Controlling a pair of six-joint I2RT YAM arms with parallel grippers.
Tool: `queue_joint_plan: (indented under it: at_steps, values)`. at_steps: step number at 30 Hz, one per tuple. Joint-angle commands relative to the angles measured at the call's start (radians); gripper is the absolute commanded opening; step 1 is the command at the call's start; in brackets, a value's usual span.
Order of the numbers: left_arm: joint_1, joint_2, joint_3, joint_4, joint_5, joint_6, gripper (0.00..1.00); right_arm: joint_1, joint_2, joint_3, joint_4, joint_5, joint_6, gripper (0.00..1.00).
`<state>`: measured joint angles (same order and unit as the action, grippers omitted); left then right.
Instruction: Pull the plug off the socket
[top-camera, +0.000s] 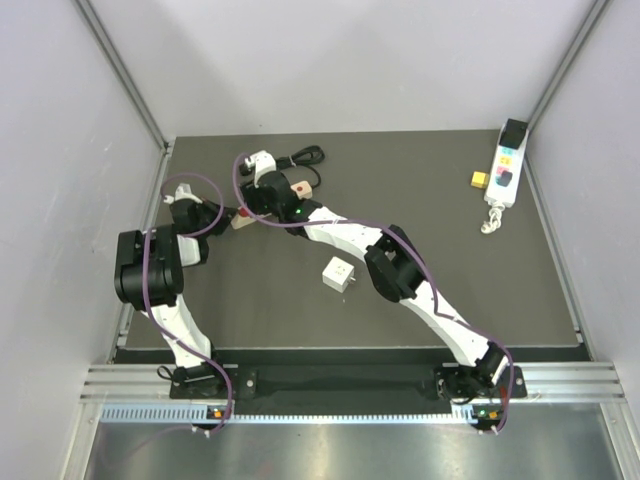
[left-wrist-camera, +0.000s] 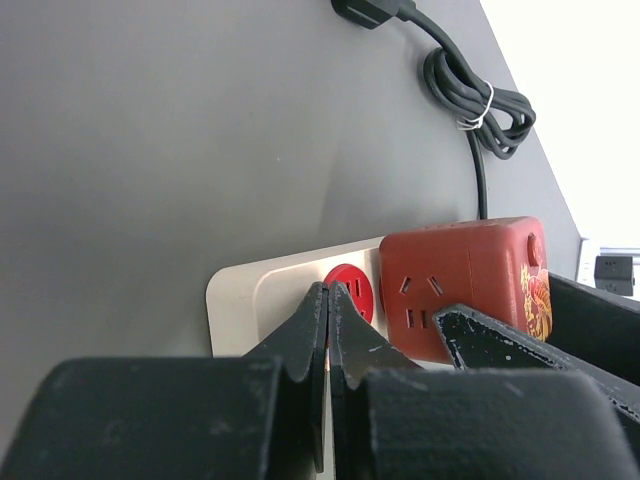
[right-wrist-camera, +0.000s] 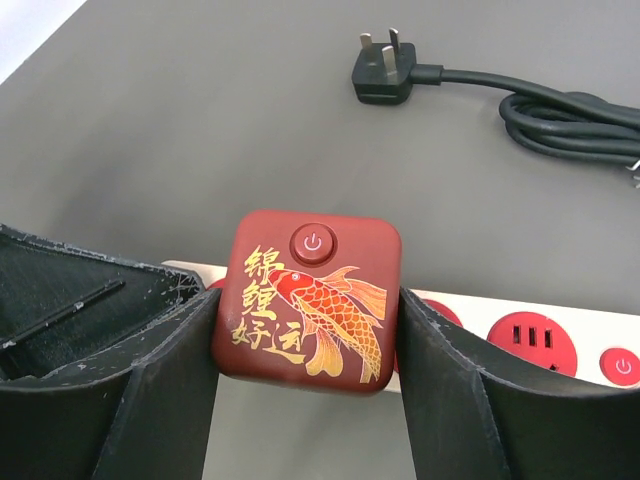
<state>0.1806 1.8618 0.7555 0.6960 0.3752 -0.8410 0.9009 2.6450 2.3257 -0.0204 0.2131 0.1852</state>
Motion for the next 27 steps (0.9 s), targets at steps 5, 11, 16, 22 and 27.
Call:
queue_joint_plan:
  at_steps: [5,11,16,22,27]
  values:
    - [-0.013,0.031,0.013,-0.085,-0.035,-0.006,0.00,0.039,-0.019,0.038,0.034,0.101,0.027,0.00]
    - [-0.030,0.050,0.025,-0.133,-0.053,-0.017,0.00,0.098,-0.131,-0.140,0.310,0.290,-0.052,0.00]
    - [-0.032,0.048,0.019,-0.139,-0.059,-0.015,0.00,0.119,-0.173,-0.184,0.448,0.374,-0.058,0.00]
    - [-0.039,0.057,0.025,-0.141,-0.052,-0.015,0.00,0.113,-0.201,-0.236,0.559,0.404,-0.020,0.00]
    - [-0.043,0.057,0.025,-0.145,-0.056,-0.013,0.00,0.073,-0.223,-0.281,0.591,0.368,0.083,0.00]
